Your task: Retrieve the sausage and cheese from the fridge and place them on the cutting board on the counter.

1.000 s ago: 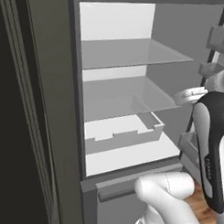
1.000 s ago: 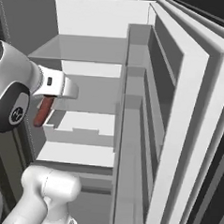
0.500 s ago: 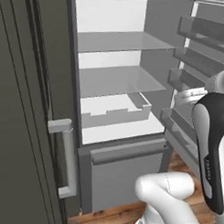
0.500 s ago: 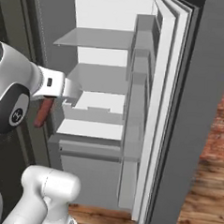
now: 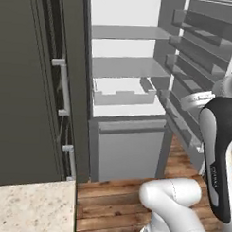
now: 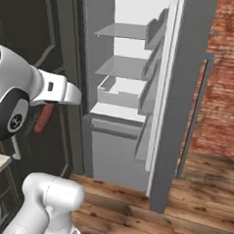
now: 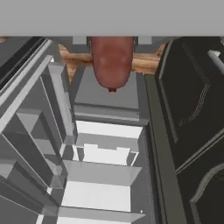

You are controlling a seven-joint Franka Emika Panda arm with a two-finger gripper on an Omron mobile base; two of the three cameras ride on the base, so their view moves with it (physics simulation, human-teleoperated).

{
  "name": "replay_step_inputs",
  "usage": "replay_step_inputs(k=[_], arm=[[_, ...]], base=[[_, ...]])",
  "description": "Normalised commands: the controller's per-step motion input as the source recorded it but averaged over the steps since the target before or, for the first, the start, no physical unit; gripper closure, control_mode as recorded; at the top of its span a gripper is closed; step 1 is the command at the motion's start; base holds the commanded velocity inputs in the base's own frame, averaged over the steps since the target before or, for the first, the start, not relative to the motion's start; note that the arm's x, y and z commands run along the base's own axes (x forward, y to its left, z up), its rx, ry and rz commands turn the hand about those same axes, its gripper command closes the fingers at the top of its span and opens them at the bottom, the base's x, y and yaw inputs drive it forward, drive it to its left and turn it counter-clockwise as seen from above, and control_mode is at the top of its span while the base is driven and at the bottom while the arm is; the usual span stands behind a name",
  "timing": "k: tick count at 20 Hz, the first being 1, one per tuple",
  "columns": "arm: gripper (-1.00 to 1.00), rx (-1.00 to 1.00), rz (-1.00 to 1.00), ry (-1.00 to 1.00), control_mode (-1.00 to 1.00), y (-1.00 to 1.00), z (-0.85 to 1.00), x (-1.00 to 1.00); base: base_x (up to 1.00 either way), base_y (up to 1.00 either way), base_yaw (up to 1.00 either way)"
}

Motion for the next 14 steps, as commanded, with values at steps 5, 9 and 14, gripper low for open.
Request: replay_step_inputs(k=[5, 9, 14], arm=[[1.0, 0.0, 0.0, 0.0, 1.0, 0.0, 0.0, 0.0], [1.0, 0.0, 0.0, 0.0, 1.0, 0.0, 0.0, 0.0], [1.0, 0.0, 0.0, 0.0, 1.0, 0.0, 0.0, 0.0]], base=[[-1.0, -0.53, 0.38], [-0.98, -0.45, 0.49], [-0.73, -0.22, 0.66]])
